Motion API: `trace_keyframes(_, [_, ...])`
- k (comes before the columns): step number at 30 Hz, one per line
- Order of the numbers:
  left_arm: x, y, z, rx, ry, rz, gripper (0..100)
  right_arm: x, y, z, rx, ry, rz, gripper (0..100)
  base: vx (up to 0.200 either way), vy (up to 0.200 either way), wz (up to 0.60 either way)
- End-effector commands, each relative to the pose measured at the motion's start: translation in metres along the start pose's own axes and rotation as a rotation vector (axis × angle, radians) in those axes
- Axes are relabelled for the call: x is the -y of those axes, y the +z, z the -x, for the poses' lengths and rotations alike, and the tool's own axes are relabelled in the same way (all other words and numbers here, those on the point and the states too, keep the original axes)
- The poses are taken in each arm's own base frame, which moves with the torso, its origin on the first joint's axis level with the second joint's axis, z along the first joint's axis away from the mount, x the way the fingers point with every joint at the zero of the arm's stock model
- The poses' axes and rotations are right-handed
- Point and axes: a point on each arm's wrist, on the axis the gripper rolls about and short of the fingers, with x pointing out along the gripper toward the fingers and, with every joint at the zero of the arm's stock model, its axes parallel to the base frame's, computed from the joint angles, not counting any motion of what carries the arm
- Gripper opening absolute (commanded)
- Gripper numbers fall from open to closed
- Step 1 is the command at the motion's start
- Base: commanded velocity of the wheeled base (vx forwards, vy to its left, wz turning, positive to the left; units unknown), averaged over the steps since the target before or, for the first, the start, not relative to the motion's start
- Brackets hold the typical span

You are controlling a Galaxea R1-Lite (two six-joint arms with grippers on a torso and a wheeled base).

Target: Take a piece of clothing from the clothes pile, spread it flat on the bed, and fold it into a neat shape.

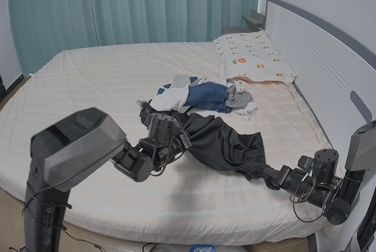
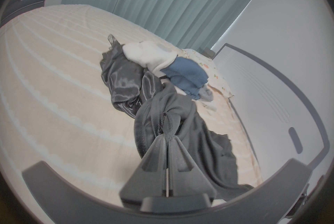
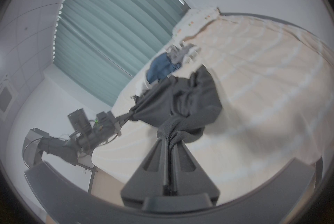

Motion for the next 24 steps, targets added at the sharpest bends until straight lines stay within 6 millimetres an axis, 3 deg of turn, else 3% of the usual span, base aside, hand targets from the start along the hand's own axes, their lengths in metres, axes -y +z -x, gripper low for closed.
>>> trace_keyframes(1, [0.029, 0.049, 0.109, 0.158, -0.134, 0.03, 0, -0.044, 0.045, -0.026, 0.223, 0.211, 0.115, 0, 0.0, 0.0, 0.0])
trace_keyframes(6, [0.026, 0.053, 0.134, 0.183, -0.126, 0.054, 0, -0.081, 0.067, -0.036, 0.328, 0.326, 0.213, 0, 0.0, 0.0, 0.0])
trace_keyframes(11, [0.027, 0.06, 0.164, 0.196, -0.166, 0.183, 0, -0.113, 0.079, -0.024, 0.365, 0.405, 0.241, 0, 0.0, 0.0, 0.0])
trace_keyframes(14, [0.019, 0.052, 0.171, 0.163, -0.149, 0.215, 0, -0.109, 0.067, -0.028, 0.313, 0.388, 0.239, 0, 0.0, 0.0, 0.0])
trace_keyframes(19, [0.001, 0.031, 0.174, 0.048, -0.132, 0.22, 0, -0.085, 0.028, -0.028, 0.152, 0.325, 0.164, 0, 0.0, 0.0, 0.0])
trace_keyframes(24, [0.001, 0.024, 0.177, 0.019, -0.185, 0.292, 0, -0.074, 0.019, -0.04, 0.136, 0.324, 0.075, 0, 0.0, 0.0, 0.0])
